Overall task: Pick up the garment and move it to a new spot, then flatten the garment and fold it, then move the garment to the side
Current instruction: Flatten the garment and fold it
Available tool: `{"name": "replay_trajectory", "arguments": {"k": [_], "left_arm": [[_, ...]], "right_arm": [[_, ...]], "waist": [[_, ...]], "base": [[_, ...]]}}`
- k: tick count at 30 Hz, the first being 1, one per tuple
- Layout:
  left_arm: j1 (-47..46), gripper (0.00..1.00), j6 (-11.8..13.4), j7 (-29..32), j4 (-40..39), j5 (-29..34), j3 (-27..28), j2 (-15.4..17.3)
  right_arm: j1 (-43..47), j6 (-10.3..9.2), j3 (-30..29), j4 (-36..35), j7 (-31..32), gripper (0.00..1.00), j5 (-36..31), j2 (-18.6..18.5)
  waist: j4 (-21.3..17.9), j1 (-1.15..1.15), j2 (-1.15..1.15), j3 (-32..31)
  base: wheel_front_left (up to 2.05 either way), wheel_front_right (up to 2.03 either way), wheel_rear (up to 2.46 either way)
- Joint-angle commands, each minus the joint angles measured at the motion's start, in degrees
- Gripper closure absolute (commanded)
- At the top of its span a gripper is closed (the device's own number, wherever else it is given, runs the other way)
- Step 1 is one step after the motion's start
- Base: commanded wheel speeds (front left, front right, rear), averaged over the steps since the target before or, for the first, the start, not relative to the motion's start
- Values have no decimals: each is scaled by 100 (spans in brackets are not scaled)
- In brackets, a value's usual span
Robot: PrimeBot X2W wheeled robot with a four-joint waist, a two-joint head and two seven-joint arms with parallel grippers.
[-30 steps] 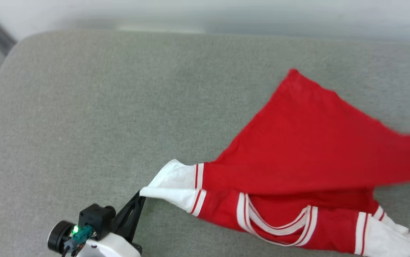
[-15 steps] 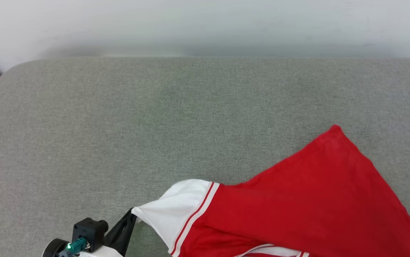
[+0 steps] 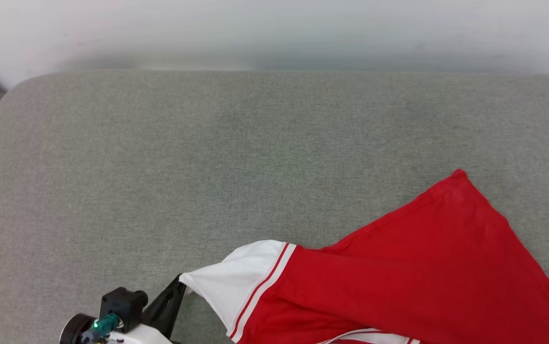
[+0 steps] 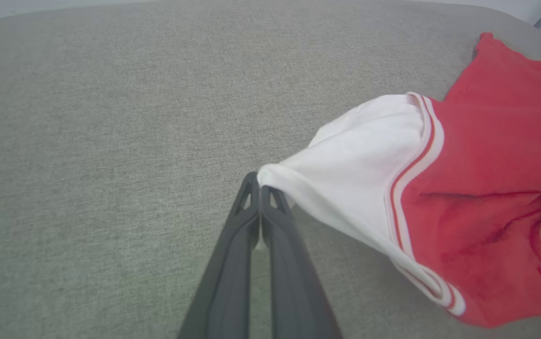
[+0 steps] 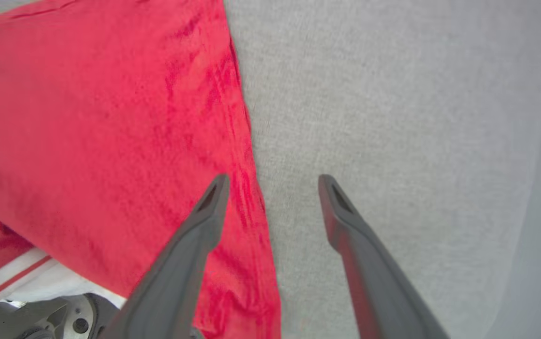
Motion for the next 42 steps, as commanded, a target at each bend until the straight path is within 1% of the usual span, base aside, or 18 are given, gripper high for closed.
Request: {"name": "replay_trajectory", "arguments": {"k": [1, 5, 9, 12, 16, 20, 24, 27, 29, 31, 34, 35, 36, 37, 40, 42], "left_arm": [[-107, 100, -31, -39, 10, 44, 20, -25], [-282, 100, -119, -34, 49, 138, 10, -100], [-487, 100, -211, -34, 50, 258, 4, -194], [-643, 100, -280, -34, 54, 371, 4, -256], [-827, 100, -332, -29, 23, 507, 34, -389], [-975, 100, -374, -29, -6, 622, 76, -482], [-1114, 100, -425, -29, -29, 731, 147, -556], [-1167, 100, -467, -29, -4, 793, 207, -605], [-1180, 100, -486, -30, 18, 829, 227, -650], [-1184, 100, -518, -30, 44, 856, 247, -686], [-1164, 100, -527, -30, 69, 863, 273, -707], [-1142, 100, -536, -30, 85, 870, 291, -711], [-1115, 100, -538, -30, 101, 874, 303, -712], [-1085, 100, -548, -30, 115, 881, 314, -712], [-1022, 100, -567, -30, 134, 925, 355, -714], [-991, 100, -561, -30, 128, 960, 398, -701]], "right_arm": [[-210, -2, -36, -131, 84, 0, -71, -69], [-1040, -2, 189, -557, 667, 0, -234, -273], [-2037, -3, 742, -625, 1420, 0, -420, -312], [-2786, -2, 1228, -423, 1936, 0, -552, -114], [-3575, -3, 1775, 101, 2317, 0, -750, 224], [-4111, -3, 2189, 595, 2399, 0, -899, 483], [-4382, -3, 2464, 1091, 2212, 0, -935, 719], [-4364, -1, 2783, 1370, 2056, 0, -929, 827], [-4197, 0, 3040, 1556, 1970, 0, -842, 921], [-4017, 14, 3303, 1673, 1952, 0, -740, 939], [-3977, 27, 3431, 1740, 1888, 0, -644, 946], [-4004, 32, 3459, 1751, 1823, 24, -612, 938], [-4059, 32, 3450, 1758, 1728, 89, -601, 929], [-4126, 31, 3458, 1774, 1670, 100, -584, 913], [-4374, 4, 3444, 1773, 1393, 100, -566, 837], [-4506, 4, 3410, 1752, 1162, 100, -499, 853]], "waist": [[65, 1, 0, 68], [205, 1, 0, 243], [370, 1, 0, 490], [498, 1, 0, 695], [638, 1, 0, 984], [745, 1, 0, 1279], [811, 1, 0, 1528], [822, 1, 0, 1623], [830, 1, 0, 1645], [832, 1, 0, 1651], [814, 1, 0, 1631], [800, 1, 0, 1610], [785, 1, 0, 1580], [768, 1, 0, 1540], [702, 1, 0, 1367], [643, 1, 0, 1196]], "base": [[0, 0, 0], [0, 0, 0], [0, 0, 0], [0, 0, 0], [0, 0, 0], [0, 0, 0], [0, 0, 0], [0, 0, 0], [0, 0, 0], [0, 0, 0], [0, 0, 0], [0, 0, 0], [0, 0, 0], [0, 0, 0], [0, 0, 0], [0, 0, 0]]}}
